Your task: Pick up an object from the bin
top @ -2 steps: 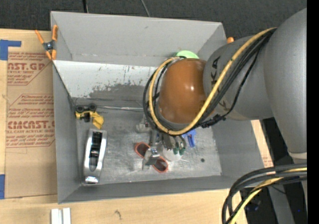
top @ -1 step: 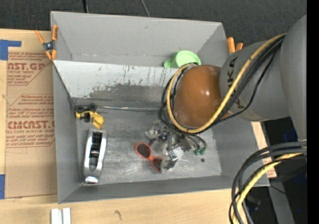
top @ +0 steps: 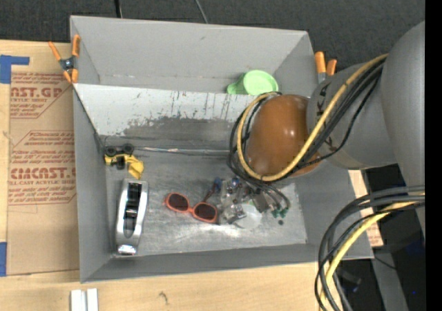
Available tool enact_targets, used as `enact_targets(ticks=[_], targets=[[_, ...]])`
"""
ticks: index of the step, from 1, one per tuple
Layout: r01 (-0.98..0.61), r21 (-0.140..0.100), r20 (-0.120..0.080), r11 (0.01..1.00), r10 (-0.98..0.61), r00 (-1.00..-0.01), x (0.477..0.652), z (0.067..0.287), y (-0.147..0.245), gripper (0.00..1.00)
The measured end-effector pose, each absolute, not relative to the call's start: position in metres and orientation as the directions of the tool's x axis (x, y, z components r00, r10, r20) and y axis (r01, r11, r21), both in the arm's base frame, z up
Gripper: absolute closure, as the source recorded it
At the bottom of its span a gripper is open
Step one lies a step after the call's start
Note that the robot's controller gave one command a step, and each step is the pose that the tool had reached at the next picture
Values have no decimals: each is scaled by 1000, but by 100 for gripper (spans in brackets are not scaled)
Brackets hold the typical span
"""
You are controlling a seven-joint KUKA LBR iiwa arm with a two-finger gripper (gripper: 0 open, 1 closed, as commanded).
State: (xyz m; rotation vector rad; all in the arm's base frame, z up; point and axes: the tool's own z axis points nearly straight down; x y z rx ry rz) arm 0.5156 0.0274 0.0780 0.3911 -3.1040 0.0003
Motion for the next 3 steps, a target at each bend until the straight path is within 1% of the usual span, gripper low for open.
enact_targets(ticks=[1,2,3], targets=[[-247,1,-1,969,-247,-969,518,77,28,0],[-247,2,-1,969,-247,-969,518,77,28,0],[-295,-2,-1,955,-295,-955,531,75,52,0]])
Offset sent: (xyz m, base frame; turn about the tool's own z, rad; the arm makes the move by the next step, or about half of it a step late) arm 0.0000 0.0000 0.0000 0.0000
